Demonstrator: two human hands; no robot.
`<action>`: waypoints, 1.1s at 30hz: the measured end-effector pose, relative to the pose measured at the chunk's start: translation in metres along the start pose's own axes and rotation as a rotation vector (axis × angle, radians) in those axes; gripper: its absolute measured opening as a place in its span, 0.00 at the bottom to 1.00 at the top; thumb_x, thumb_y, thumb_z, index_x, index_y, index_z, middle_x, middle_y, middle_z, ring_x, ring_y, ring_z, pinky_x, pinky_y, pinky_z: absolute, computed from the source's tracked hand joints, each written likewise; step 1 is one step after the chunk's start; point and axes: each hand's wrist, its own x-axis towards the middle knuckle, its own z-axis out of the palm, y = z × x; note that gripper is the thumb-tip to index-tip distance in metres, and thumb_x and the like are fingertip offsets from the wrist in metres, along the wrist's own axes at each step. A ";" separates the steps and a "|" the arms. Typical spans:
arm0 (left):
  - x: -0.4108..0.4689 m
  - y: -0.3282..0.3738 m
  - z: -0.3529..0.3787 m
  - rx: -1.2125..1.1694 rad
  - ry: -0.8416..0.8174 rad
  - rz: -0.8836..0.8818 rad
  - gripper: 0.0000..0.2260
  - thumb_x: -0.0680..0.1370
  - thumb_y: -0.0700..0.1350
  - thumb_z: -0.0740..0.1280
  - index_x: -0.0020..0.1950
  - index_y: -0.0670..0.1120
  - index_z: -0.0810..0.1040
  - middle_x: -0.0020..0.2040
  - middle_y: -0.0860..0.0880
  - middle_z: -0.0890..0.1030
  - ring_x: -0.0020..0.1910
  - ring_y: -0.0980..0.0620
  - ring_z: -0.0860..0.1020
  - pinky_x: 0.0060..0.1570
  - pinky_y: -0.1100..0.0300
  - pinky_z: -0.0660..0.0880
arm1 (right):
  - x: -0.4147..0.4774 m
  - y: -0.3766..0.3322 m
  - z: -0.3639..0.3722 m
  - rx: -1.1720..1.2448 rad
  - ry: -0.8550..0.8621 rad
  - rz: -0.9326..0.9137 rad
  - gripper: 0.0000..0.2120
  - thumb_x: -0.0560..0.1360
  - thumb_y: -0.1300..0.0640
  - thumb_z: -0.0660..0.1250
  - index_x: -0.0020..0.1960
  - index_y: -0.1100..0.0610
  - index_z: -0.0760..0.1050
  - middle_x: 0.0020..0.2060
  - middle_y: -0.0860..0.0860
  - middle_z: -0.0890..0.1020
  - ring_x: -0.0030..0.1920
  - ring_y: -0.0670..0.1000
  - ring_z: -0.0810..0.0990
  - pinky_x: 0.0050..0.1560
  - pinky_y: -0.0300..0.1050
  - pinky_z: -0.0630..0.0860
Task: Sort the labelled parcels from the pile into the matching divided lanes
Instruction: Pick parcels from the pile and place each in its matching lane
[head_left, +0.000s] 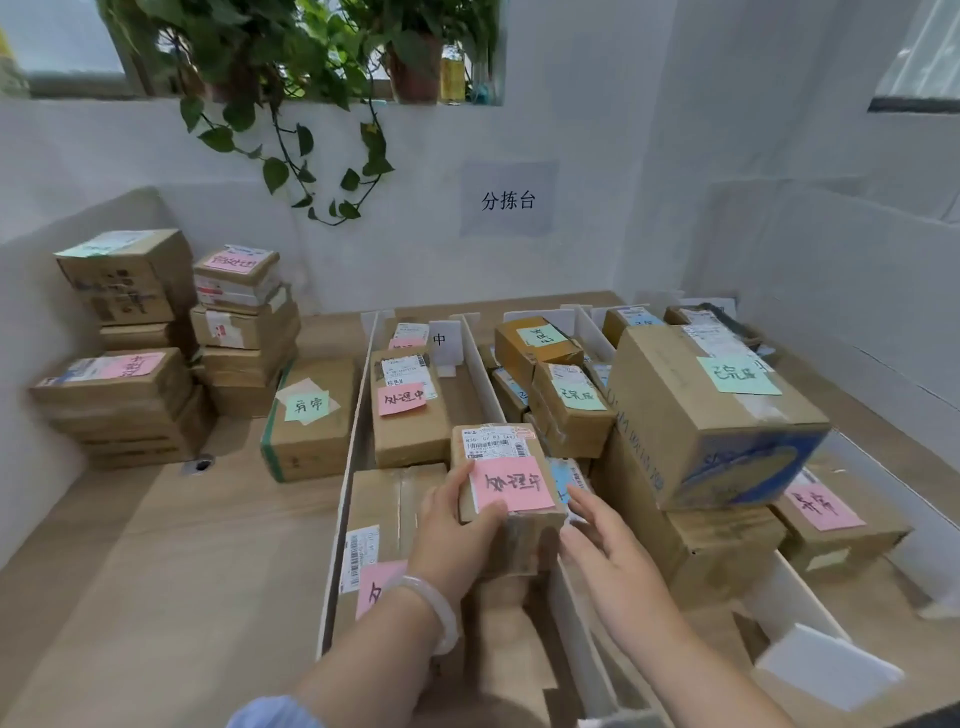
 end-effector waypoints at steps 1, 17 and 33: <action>0.005 0.002 0.005 0.036 -0.005 0.006 0.24 0.76 0.50 0.69 0.70 0.63 0.68 0.69 0.55 0.69 0.65 0.55 0.71 0.66 0.56 0.70 | 0.005 0.002 -0.005 -0.003 -0.007 -0.007 0.19 0.80 0.58 0.63 0.63 0.36 0.69 0.65 0.39 0.74 0.63 0.36 0.72 0.62 0.36 0.69; 0.029 -0.014 0.038 0.484 0.006 -0.081 0.27 0.79 0.54 0.66 0.76 0.57 0.61 0.75 0.52 0.60 0.70 0.50 0.67 0.66 0.54 0.70 | 0.046 0.030 -0.034 -0.163 -0.079 -0.001 0.18 0.77 0.45 0.65 0.62 0.26 0.67 0.68 0.43 0.71 0.68 0.41 0.69 0.70 0.47 0.67; 0.009 -0.011 -0.110 0.840 0.205 0.170 0.28 0.78 0.63 0.62 0.77 0.61 0.59 0.78 0.56 0.57 0.77 0.55 0.55 0.75 0.52 0.59 | 0.045 -0.030 0.078 -0.560 -0.329 -0.354 0.29 0.78 0.40 0.61 0.75 0.34 0.52 0.75 0.34 0.56 0.75 0.38 0.51 0.73 0.42 0.52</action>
